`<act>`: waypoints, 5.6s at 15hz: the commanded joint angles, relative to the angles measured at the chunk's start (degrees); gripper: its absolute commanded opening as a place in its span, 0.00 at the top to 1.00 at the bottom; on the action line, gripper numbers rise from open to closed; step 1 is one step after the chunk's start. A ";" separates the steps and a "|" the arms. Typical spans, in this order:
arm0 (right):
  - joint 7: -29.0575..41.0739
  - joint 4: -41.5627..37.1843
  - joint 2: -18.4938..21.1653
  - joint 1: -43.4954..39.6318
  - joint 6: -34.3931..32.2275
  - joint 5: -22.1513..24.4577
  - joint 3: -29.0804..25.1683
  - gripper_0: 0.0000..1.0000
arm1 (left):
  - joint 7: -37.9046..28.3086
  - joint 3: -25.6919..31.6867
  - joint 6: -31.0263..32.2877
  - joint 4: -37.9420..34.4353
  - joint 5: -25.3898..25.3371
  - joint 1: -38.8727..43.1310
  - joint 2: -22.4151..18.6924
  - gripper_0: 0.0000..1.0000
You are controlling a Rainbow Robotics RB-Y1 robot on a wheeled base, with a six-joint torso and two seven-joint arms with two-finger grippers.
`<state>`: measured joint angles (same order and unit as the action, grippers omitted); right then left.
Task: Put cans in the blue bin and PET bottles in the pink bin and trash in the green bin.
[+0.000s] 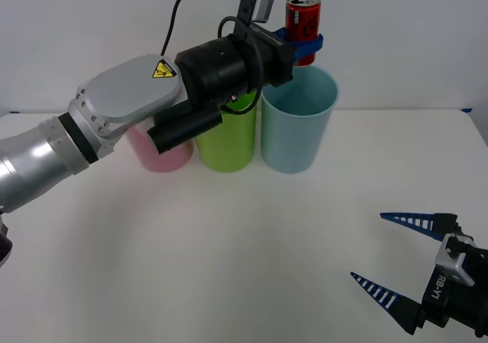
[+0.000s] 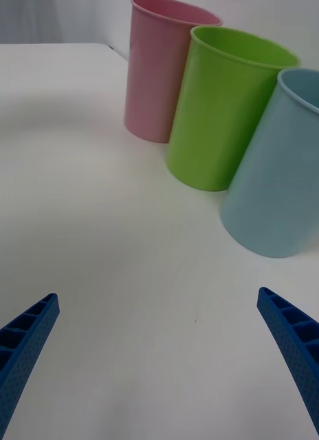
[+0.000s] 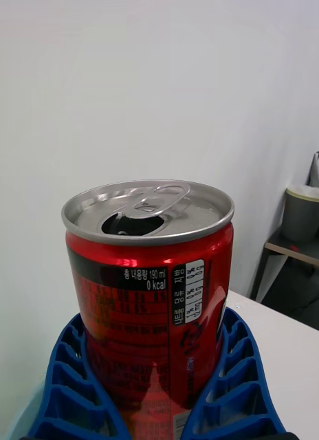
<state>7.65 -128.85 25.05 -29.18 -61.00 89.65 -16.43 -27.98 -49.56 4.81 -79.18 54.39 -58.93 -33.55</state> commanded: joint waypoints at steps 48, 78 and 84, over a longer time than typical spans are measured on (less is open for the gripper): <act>0.00 0.00 0.00 0.00 0.00 0.00 0.00 0.00 | -0.06 15.10 10.39 -1.51 8.01 6.46 0.42 0.00; 0.00 0.00 0.00 0.00 0.00 0.00 0.00 0.00 | -4.89 62.04 50.91 -34.38 30.25 61.30 0.42 0.00; 0.00 0.00 0.00 0.00 0.00 0.00 0.00 0.00 | -5.51 65.20 57.68 -35.43 38.51 65.26 7.01 0.00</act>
<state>7.65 -128.85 25.05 -29.18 -61.00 89.65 -16.44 -33.48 15.91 62.57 -114.52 92.63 5.62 -26.60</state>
